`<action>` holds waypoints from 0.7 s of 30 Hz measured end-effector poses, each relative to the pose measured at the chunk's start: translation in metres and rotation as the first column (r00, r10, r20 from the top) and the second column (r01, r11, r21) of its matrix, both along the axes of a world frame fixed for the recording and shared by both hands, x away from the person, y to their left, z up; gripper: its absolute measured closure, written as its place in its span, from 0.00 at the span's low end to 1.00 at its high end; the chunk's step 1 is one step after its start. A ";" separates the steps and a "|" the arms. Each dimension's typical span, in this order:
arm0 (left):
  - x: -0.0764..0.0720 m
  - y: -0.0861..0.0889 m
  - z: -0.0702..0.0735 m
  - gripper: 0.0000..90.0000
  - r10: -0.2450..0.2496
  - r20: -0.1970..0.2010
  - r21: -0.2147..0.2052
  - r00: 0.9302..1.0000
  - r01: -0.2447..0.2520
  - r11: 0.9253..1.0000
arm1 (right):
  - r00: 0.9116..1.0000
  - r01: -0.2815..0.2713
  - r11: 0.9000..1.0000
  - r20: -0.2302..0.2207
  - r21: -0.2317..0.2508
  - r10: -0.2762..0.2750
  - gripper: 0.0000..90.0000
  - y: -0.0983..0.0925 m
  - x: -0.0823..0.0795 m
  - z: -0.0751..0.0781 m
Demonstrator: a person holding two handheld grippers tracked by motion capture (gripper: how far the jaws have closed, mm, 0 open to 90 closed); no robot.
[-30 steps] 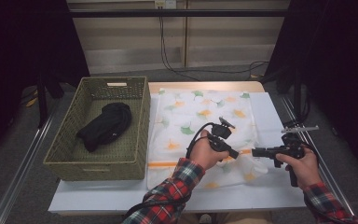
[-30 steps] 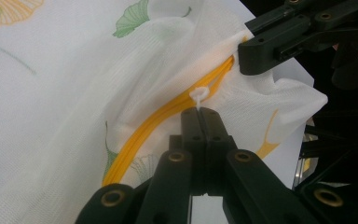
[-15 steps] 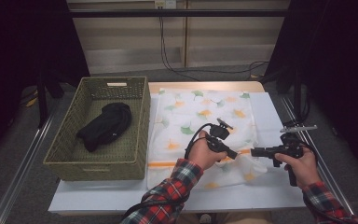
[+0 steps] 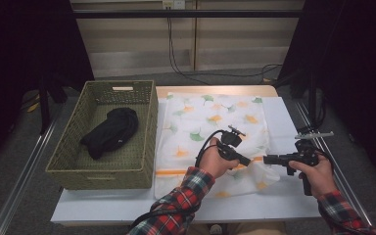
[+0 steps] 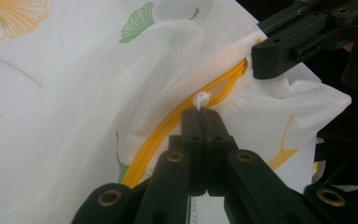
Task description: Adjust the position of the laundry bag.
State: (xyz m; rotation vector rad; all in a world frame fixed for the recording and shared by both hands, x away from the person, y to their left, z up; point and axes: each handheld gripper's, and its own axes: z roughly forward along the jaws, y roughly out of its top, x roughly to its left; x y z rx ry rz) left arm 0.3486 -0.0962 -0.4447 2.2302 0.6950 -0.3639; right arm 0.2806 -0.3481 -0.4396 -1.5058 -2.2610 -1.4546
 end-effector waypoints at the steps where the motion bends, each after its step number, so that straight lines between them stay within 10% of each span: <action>1: 0.000 0.000 -0.001 0.99 -0.005 -0.002 -0.004 1.000 0.005 1.000 | 1.000 0.002 1.000 -0.003 0.004 -0.002 0.96 0.000 0.000 0.000; 21: 0.000 -0.006 -0.005 1.00 -0.021 -0.032 0.035 0.999 0.022 0.999 | 1.000 -0.008 1.000 0.000 0.004 0.008 0.96 0.000 0.000 -0.001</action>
